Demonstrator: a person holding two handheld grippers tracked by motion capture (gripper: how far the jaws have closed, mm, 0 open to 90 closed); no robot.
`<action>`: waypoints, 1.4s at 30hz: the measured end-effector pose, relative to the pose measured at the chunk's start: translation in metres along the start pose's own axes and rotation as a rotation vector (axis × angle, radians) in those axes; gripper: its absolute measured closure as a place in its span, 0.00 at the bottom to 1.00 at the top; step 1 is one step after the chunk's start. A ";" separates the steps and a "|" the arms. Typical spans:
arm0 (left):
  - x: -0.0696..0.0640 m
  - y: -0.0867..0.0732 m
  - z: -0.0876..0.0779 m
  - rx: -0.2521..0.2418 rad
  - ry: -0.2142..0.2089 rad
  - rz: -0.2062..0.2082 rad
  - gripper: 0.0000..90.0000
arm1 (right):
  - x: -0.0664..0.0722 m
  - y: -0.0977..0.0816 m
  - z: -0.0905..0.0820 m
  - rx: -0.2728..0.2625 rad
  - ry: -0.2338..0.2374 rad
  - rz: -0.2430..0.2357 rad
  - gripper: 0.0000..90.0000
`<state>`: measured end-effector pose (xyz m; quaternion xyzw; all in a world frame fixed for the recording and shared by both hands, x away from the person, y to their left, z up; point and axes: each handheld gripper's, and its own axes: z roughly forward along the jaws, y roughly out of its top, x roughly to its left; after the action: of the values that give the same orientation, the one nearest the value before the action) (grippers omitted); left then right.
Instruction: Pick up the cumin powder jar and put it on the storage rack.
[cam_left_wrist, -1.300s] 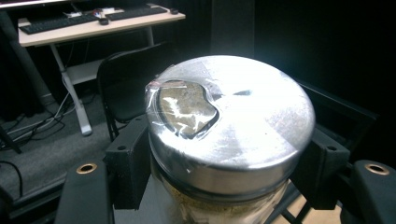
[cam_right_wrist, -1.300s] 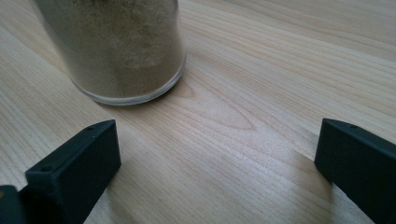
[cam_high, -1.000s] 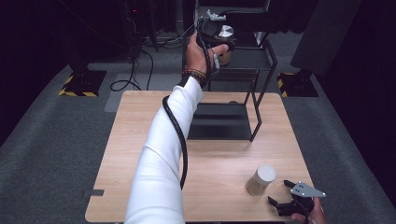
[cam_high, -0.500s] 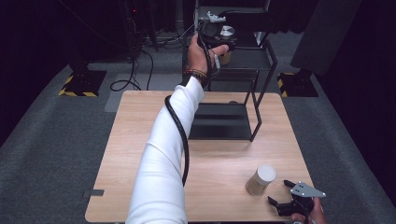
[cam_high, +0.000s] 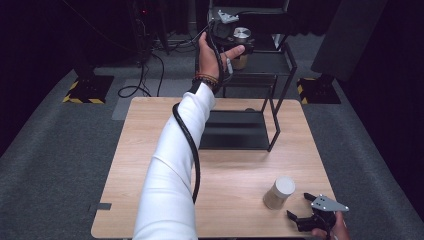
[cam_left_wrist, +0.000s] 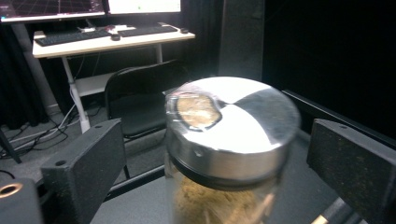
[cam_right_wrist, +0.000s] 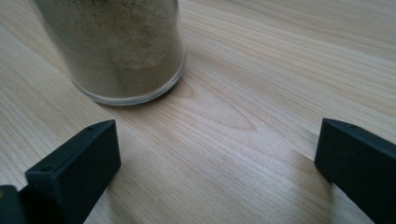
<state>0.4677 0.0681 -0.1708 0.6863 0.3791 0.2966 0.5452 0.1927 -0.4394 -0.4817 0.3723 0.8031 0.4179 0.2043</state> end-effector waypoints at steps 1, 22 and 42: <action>0.000 0.000 -0.003 -0.006 -0.005 0.000 0.04 | 0.000 0.000 0.000 0.000 0.000 0.000 0.00; -0.012 -0.032 -0.081 -0.014 0.006 -0.008 0.01 | 0.001 0.000 0.000 -0.002 -0.004 0.003 0.00; -0.010 -0.094 -0.116 -0.002 -0.034 -0.005 0.01 | 0.001 0.000 0.000 -0.002 -0.005 0.002 0.00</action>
<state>0.3486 0.1309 -0.2358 0.6897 0.3710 0.2840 0.5532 0.1918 -0.4388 -0.4820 0.3740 0.8019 0.4180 0.2060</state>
